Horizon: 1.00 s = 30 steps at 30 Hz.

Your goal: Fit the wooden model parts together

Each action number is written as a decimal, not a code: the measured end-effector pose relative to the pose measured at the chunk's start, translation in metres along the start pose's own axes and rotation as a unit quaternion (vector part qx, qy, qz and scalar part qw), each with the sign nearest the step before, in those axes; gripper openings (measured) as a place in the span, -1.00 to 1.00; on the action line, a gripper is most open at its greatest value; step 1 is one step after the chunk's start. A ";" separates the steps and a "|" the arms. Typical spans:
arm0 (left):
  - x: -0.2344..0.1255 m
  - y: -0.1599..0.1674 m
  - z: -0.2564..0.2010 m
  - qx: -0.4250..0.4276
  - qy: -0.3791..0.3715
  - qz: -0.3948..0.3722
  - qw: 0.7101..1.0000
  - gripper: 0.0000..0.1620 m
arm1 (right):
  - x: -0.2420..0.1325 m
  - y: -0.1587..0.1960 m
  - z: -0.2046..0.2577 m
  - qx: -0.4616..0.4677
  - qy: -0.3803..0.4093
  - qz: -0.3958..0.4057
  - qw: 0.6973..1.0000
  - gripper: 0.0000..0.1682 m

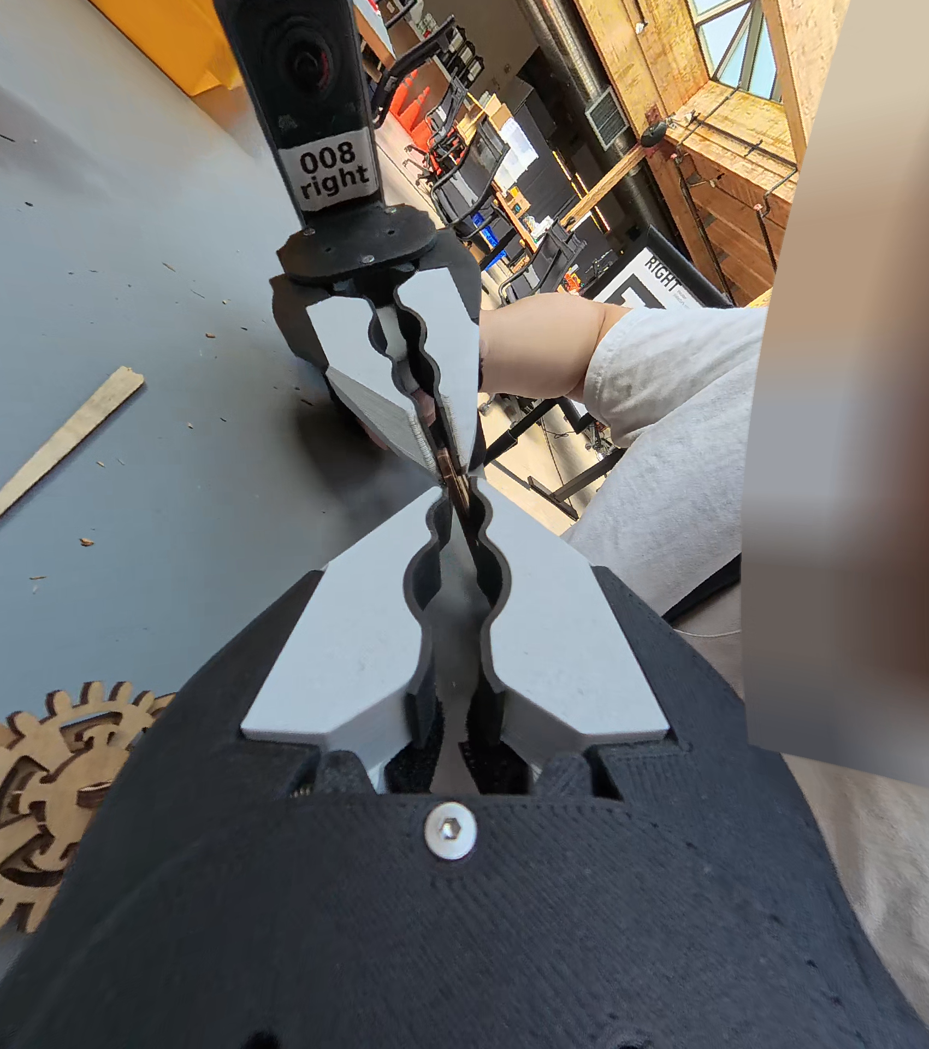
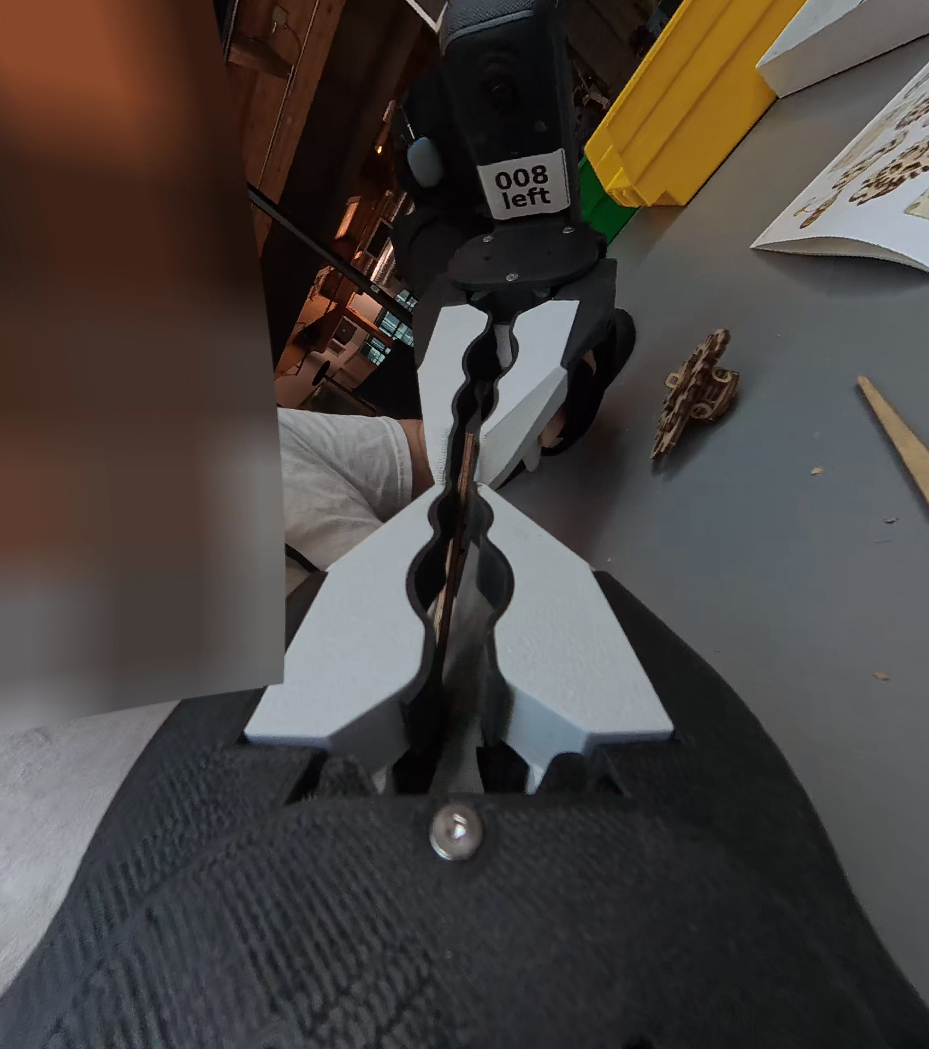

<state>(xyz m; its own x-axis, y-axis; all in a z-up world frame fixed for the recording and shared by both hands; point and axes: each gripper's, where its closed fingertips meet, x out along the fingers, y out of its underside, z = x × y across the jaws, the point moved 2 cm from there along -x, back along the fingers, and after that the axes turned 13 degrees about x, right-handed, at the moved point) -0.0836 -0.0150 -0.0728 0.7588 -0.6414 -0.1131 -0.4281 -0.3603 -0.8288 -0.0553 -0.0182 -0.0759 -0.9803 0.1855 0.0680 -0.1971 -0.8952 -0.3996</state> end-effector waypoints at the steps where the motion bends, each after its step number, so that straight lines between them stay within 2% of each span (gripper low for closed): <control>1: 0.000 -0.001 0.000 0.003 -0.003 -0.001 1.000 -0.96 | 0.000 -0.001 0.001 -0.009 0.012 0.008 1.000 -0.97; 4: -0.001 -0.001 0.001 0.007 -0.014 0.001 1.000 -0.98 | -0.001 -0.002 0.003 -0.012 0.029 0.023 0.999 -0.97; 8: -0.004 -0.003 0.003 0.004 -0.022 -0.003 1.000 -0.98 | -0.008 -0.008 0.002 0.008 0.019 -0.011 1.000 -0.98; 12: -0.002 -0.001 0.005 0.001 -0.019 -0.002 1.000 -0.97 | -0.009 -0.005 0.001 0.002 0.027 -0.009 1.000 -0.98; 15: -0.003 -0.002 0.005 -0.018 -0.005 -0.008 1.000 -0.80 | -0.010 -0.003 -0.004 -0.014 0.059 0.012 0.998 -0.98; 20: -0.010 -0.004 0.012 -0.022 -0.015 -0.020 0.999 -0.98 | -0.007 -0.001 -0.003 -0.035 0.076 0.033 0.996 -0.98; 30: -0.006 0.003 0.010 -0.037 -0.001 -0.002 0.999 -0.98 | -0.003 0.001 -0.005 -0.030 0.083 0.042 0.995 -0.98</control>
<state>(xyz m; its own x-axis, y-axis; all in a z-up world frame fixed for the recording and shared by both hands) -0.0842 -0.0050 -0.0801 0.7618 -0.6381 -0.1115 -0.4606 -0.4126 -0.7859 -0.0523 -0.0181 -0.0809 -0.9765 0.1807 -0.1175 -0.1094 -0.8851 -0.4523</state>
